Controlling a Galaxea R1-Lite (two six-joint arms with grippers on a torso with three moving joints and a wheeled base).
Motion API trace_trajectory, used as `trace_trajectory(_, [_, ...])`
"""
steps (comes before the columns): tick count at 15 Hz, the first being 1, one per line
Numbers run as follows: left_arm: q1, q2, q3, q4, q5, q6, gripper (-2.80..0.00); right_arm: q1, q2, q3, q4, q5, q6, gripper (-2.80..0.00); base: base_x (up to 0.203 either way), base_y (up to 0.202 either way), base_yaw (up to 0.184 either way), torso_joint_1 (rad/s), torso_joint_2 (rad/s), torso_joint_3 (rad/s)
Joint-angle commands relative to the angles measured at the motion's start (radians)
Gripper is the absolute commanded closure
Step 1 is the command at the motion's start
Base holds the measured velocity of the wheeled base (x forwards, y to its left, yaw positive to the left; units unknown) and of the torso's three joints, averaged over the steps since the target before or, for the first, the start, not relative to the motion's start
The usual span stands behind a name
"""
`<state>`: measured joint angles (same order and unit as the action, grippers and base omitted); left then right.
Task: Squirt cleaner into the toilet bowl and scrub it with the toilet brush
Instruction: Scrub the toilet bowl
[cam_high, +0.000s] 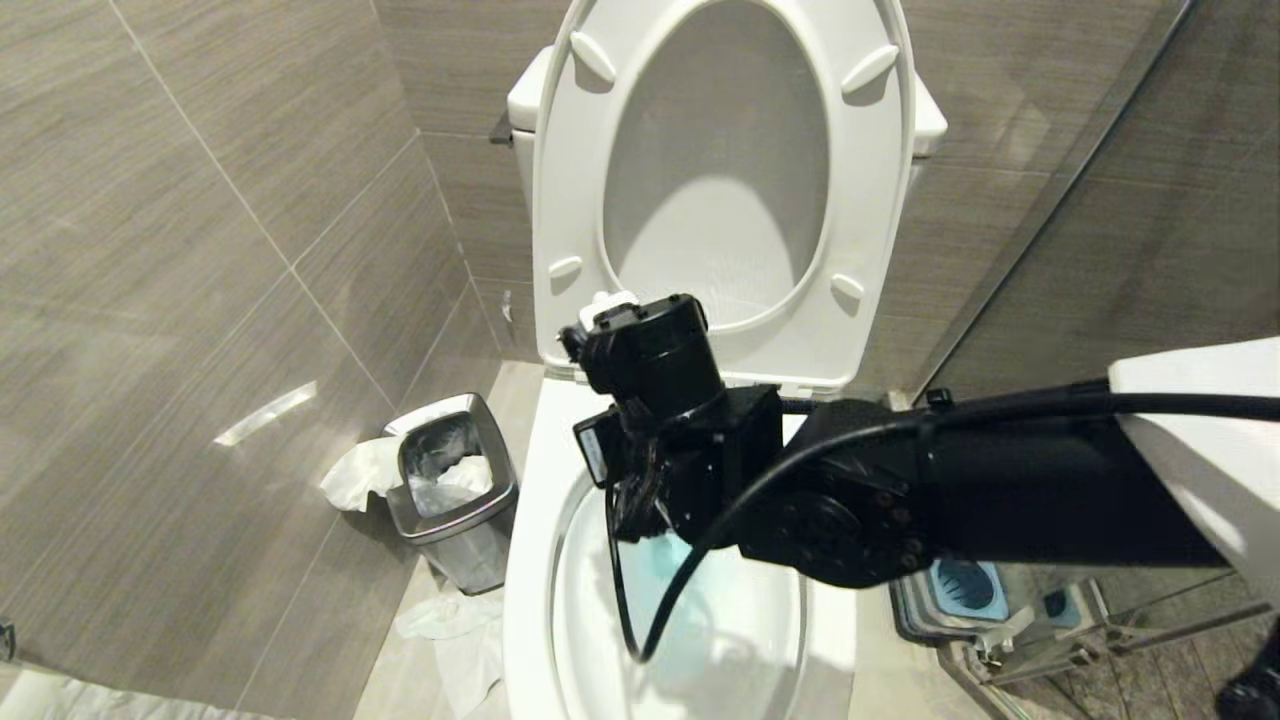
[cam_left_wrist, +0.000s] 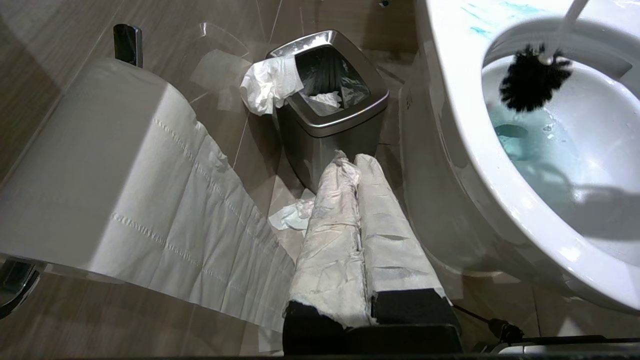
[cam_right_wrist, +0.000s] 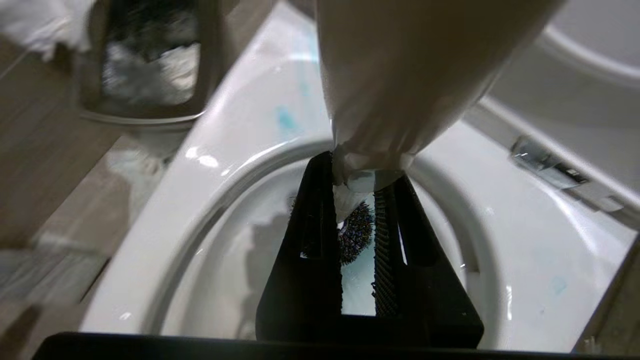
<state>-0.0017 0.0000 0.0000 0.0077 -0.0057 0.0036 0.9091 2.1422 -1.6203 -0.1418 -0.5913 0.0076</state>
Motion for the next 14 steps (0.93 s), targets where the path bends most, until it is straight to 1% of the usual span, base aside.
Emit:
trace_trajectory(1, [0.0, 0.002, 0.003, 0.0, 0.0, 0.001, 0.0, -0.05, 0.062, -0.052, 0.001, -0.002, -0.009, 0.0, 0.0, 0.0, 0.0, 0.0, 0.0, 0.0])
trace_trajectory(4, [0.0, 0.002, 0.002, 0.0, 0.0, 0.0, 0.0, -0.058, 0.12, -0.05, -0.006, 0.0, -0.001, 0.0, 0.0, 0.0, 0.0, 0.0, 0.0, 0.0])
trace_trajectory(7, [0.0, 0.002, 0.003, 0.0, 0.0, 0.001, 0.0, -0.059, 0.218, -0.043, -0.065, 0.001, 0.001, 0.0, 0.0, 0.0, 0.0, 0.0, 0.0, 0.0])
trace_trajectory(9, [0.0, 0.002, 0.003, 0.0, 0.0, -0.001, 0.0, -0.056, 0.255, -0.001, -0.101, 0.001, 0.009, 0.0, 0.0, 0.0, 0.0, 0.0, 0.0, 0.0])
trace_trajectory(11, [0.0, 0.002, 0.002, 0.0, 0.0, -0.001, 0.0, -0.043, 0.264, 0.055, -0.117, 0.0, 0.046, 0.0, 0.0, 0.0, 0.0, 0.0, 0.0, 0.0])
trace_trajectory(14, [0.0, 0.002, 0.003, 0.0, 0.0, -0.001, 0.0, -0.036, 0.233, 0.13, -0.137, -0.002, 0.068, 0.0, 0.0, 0.0, 0.0, 0.0, 0.0, 0.0])
